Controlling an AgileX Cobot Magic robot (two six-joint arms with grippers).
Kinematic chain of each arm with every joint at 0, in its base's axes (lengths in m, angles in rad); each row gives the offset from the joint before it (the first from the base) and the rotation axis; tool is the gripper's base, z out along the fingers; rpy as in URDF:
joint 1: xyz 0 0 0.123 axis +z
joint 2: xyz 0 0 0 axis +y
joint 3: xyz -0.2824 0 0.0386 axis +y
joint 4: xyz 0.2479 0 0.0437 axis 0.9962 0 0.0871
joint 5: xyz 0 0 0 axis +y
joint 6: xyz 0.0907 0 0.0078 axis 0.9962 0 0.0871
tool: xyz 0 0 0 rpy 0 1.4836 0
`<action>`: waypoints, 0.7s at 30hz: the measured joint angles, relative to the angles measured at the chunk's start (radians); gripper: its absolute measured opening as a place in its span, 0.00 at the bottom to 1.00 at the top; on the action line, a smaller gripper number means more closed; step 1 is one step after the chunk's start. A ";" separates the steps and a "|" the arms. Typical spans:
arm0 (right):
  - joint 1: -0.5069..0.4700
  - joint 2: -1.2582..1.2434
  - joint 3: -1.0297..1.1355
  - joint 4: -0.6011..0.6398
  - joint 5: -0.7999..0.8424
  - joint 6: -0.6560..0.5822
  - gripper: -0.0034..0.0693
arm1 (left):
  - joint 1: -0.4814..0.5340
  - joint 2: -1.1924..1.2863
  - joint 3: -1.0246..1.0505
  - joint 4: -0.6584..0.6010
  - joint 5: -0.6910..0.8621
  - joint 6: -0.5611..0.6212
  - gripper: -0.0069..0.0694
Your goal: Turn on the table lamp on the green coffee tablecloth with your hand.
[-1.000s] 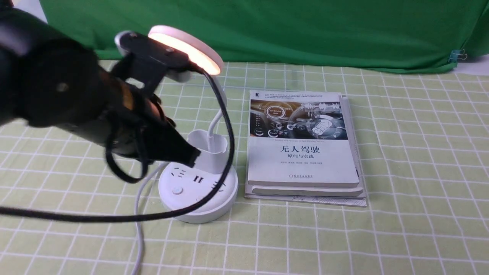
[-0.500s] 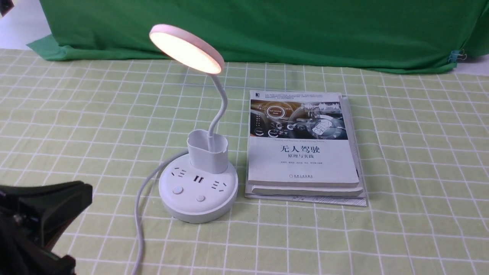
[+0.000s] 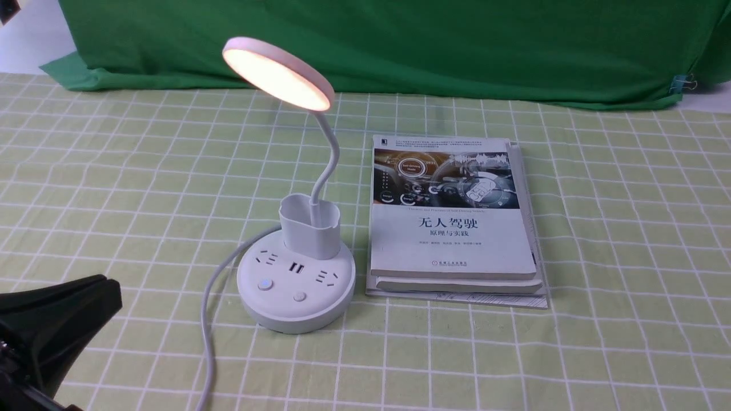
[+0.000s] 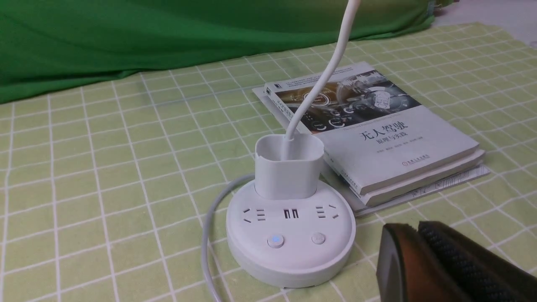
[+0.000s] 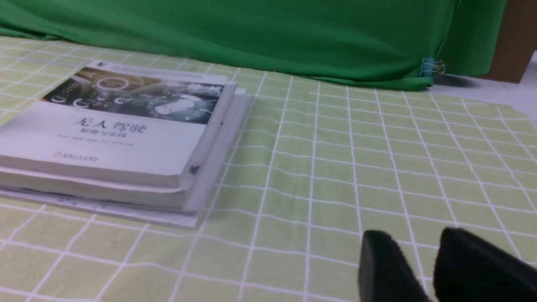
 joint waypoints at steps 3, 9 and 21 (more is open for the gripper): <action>0.000 0.000 0.000 0.000 0.000 0.000 0.38 | 0.000 0.000 0.000 0.000 0.000 0.000 0.12; 0.000 0.000 0.000 0.000 0.000 0.000 0.38 | 0.000 0.000 0.003 0.000 -0.004 0.001 0.12; 0.000 0.000 0.000 0.000 0.000 0.000 0.38 | 0.379 -0.222 0.288 -0.016 -0.288 0.314 0.12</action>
